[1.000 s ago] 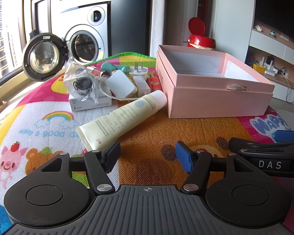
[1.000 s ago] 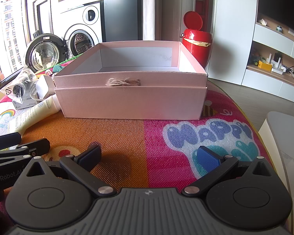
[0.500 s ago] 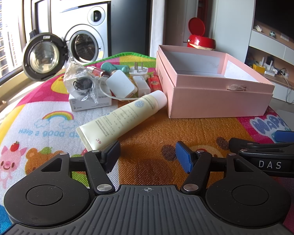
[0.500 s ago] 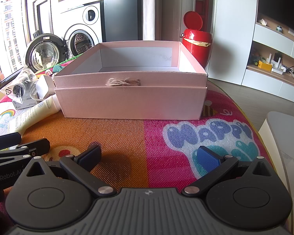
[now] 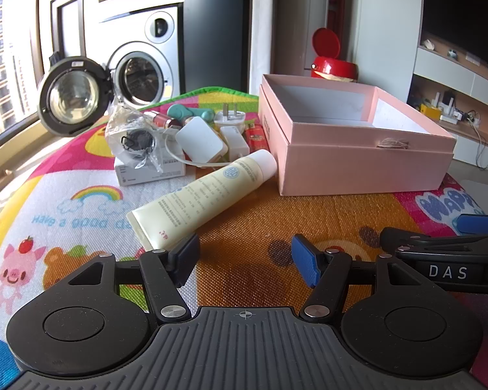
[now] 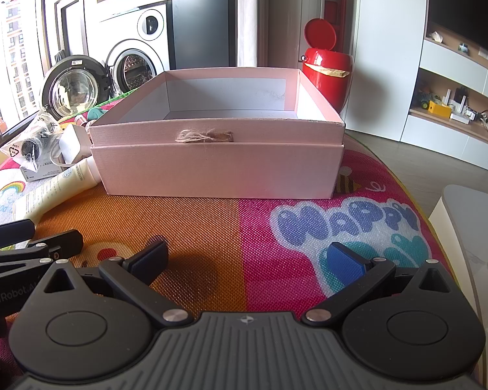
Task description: Organize rigid objects
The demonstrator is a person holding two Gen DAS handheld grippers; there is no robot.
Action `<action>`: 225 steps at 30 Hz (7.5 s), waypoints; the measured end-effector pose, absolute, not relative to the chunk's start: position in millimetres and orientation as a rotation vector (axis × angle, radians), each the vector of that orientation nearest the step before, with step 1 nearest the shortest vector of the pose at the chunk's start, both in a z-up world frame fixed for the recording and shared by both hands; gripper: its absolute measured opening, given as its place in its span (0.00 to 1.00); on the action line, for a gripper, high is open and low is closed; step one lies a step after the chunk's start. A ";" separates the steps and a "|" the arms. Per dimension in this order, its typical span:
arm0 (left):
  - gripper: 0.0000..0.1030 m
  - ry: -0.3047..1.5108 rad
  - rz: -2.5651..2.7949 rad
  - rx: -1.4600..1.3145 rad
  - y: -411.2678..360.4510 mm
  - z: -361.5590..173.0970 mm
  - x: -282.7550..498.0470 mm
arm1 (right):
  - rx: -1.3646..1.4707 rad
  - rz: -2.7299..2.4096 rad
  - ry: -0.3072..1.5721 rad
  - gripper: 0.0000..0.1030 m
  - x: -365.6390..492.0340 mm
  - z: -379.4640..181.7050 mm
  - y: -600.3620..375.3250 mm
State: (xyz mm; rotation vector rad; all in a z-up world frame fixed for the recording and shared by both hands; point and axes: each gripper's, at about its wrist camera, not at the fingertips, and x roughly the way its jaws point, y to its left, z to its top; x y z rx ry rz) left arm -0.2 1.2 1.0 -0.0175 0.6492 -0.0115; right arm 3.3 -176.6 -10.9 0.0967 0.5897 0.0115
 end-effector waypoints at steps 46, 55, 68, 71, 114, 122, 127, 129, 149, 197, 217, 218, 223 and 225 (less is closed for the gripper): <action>0.57 0.667 -0.277 0.141 43.1 47.8 43.2 | 0.065 0.073 0.678 1.00 5.1 -4.5 -180.2; 0.56 0.784 -0.348 0.199 43.7 18.1 87.4 | 0.060 0.079 0.677 1.00 5.5 -4.8 -181.3; 0.35 0.726 -0.348 0.088 56.0 15.1 67.8 | 0.047 0.102 0.673 1.00 3.0 -4.1 -181.3; 0.27 0.722 -0.354 -0.016 73.3 20.2 46.5 | 0.020 0.120 0.672 0.95 2.2 0.9 -176.3; 0.27 0.577 -0.602 -0.019 29.4 71.5 -42.4 | 0.053 0.246 0.531 0.19 -95.3 84.1 -213.9; 0.28 0.374 -0.480 -0.075 -24.5 118.6 70.0 | 0.177 0.181 0.480 0.19 -100.5 62.9 -259.3; 0.27 0.437 -0.353 -0.084 -41.0 104.3 112.4 | 0.202 0.179 0.486 0.19 -91.5 54.4 -256.9; 0.27 0.480 -0.351 -0.073 -36.0 95.7 114.6 | 0.187 0.169 0.488 0.19 -93.8 53.2 -256.3; 0.27 0.770 -0.216 -0.247 109.8 36.2 -21.7 | 0.049 0.124 0.724 0.42 -35.4 32.8 -232.5; 0.26 0.735 -0.040 -0.429 193.4 19.4 -21.8 | -0.125 0.400 0.769 0.64 147.7 77.6 0.0; 0.26 0.667 -0.034 -0.278 177.8 53.4 62.2 | -0.109 0.564 0.761 0.26 6.1 49.0 -62.2; 0.26 0.672 -0.040 -0.274 174.2 54.4 71.9 | -0.147 0.549 0.726 0.28 -6.7 49.2 -66.2; 0.26 0.746 -0.126 -0.282 139.8 53.6 123.2 | -0.187 0.497 0.622 0.56 -39.0 45.1 -92.5; 0.26 0.784 -0.126 -0.284 125.2 50.8 143.9 | -0.157 0.471 0.627 0.56 -40.2 40.0 -105.2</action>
